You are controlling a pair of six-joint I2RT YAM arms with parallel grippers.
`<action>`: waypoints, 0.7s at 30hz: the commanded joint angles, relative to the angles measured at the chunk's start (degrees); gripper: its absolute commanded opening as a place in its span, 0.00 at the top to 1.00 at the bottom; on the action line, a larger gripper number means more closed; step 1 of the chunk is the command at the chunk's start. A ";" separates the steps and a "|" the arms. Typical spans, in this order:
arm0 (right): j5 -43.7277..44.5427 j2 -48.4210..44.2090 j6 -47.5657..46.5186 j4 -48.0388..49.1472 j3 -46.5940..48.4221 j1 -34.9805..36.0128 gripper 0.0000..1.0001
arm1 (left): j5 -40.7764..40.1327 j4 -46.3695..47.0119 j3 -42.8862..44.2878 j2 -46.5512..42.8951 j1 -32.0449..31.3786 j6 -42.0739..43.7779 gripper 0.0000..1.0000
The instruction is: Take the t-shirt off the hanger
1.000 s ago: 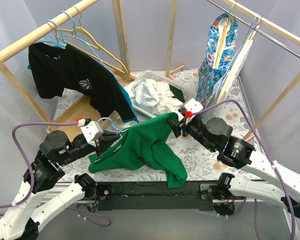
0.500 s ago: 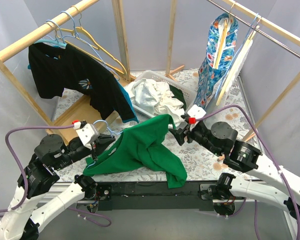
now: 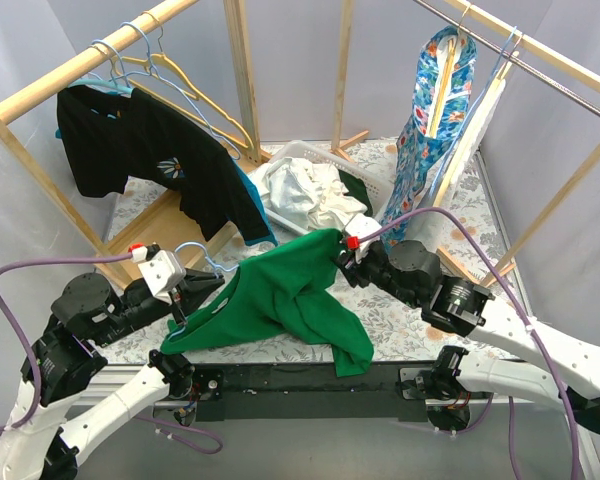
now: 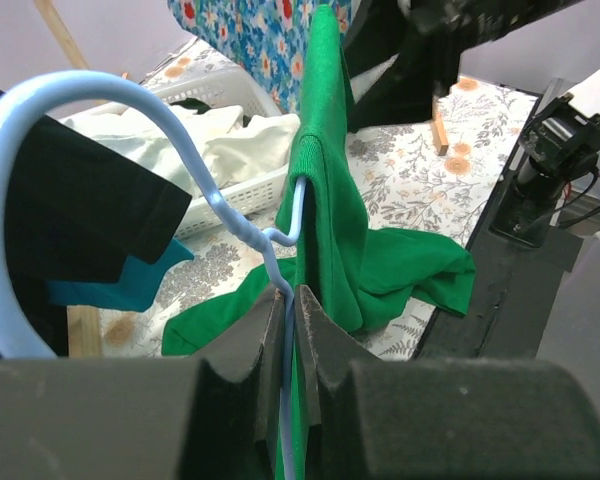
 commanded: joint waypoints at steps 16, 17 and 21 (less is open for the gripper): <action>26.79 -4.08 3.94 17.38 -4.46 -4.08 0.99 | -1.81 -5.59 3.90 -3.01 0.24 -1.30 1.00; 27.40 -4.17 4.73 16.77 -4.55 -5.13 0.99 | -2.17 -6.03 4.25 -3.28 0.24 -1.30 1.00; 30.66 -4.61 9.99 14.92 -5.42 -7.68 0.99 | -4.45 -6.47 5.40 -4.25 0.24 -1.21 1.00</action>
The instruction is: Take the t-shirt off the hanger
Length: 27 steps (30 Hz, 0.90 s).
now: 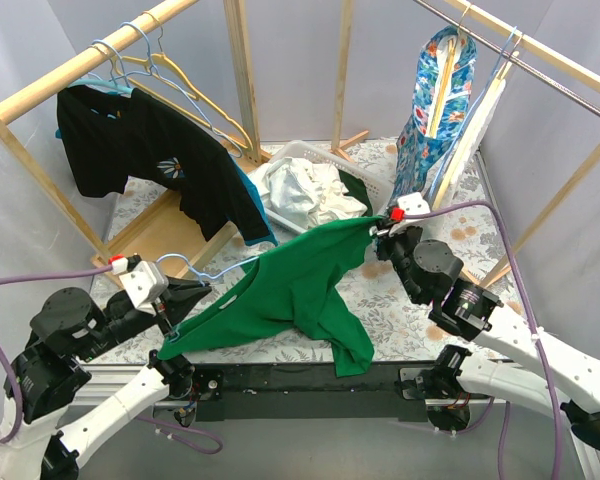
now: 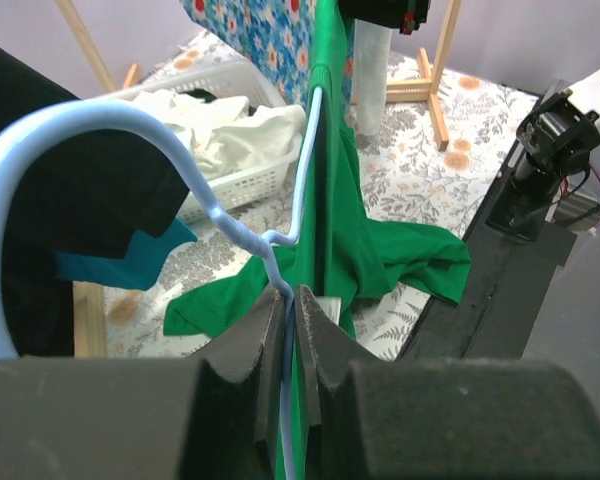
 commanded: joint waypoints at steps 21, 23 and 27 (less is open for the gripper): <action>-40.37 -0.68 -1.23 -1.05 5.79 -11.60 0.24 | -4.66 -0.61 1.62 -2.55 0.24 -0.11 1.00; -43.36 -0.32 -2.20 -1.32 6.59 -11.60 0.22 | -4.40 -0.17 1.26 -2.72 0.24 -0.20 1.00; -46.80 0.73 -3.96 -1.84 8.08 -11.60 0.20 | -3.96 -0.17 1.17 -2.55 0.24 -0.38 1.00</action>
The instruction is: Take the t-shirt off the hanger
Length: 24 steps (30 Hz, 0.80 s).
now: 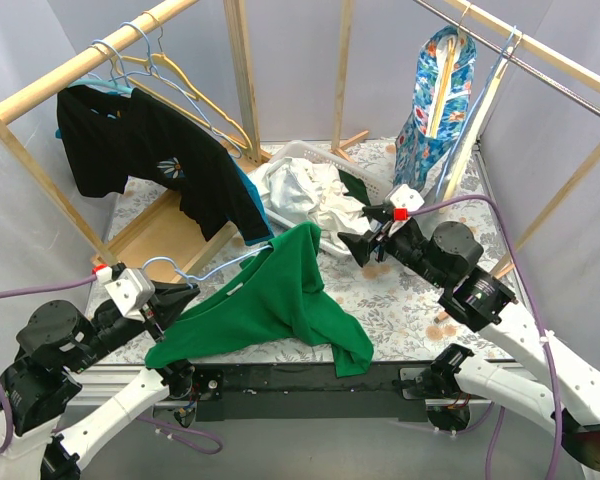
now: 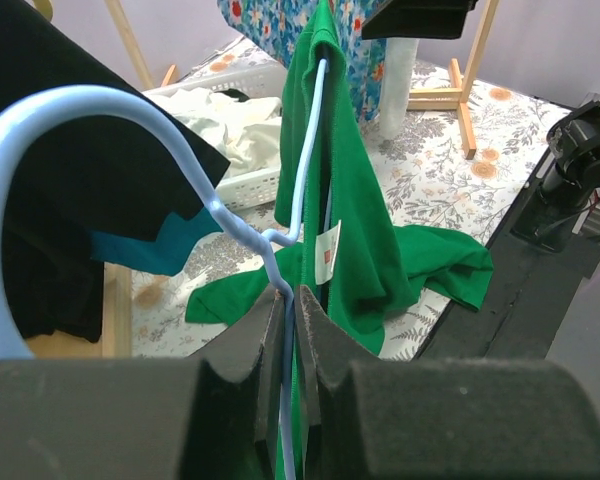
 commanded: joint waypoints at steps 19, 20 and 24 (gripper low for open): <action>-17.54 10.27 -3.61 7.90 3.98 -0.04 0.32 | 3.77 1.16 -0.05 1.94 0.24 -1.79 1.00; -17.19 10.35 -3.35 9.05 3.54 -0.13 0.33 | 3.86 1.07 -0.14 1.94 0.24 -1.87 1.00; -17.10 10.27 -2.73 12.05 3.10 -0.13 0.48 | 4.30 0.89 -0.84 2.29 0.24 -2.14 1.00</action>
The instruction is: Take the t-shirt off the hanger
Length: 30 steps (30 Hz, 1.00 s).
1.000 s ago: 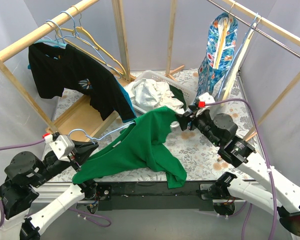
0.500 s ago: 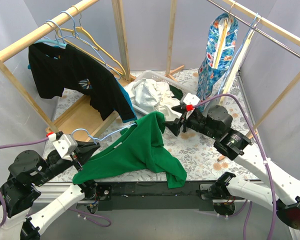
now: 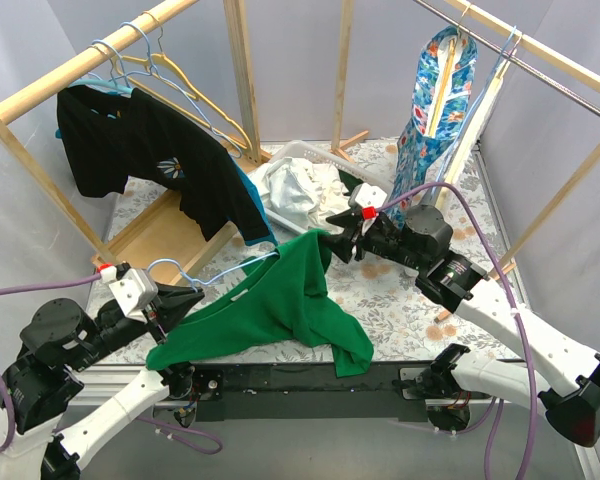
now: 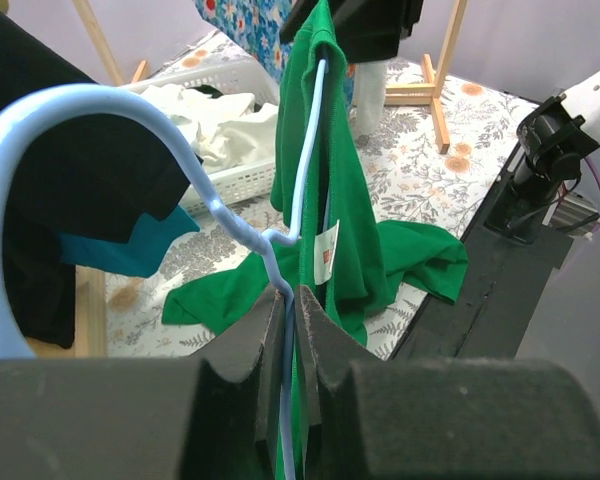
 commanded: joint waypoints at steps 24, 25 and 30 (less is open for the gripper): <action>33.05 -2.64 9.31 5.59 -2.31 -0.74 0.99 | -0.97 -1.48 2.27 1.24 0.24 -0.83 1.00; 31.82 -2.73 9.40 5.42 -2.84 -0.83 0.99 | -1.15 -1.31 2.19 1.32 0.24 -0.74 1.00; 25.67 -2.82 9.14 1.90 -4.95 -0.74 0.99 | -1.33 2.55 -0.62 3.25 0.24 0.93 1.00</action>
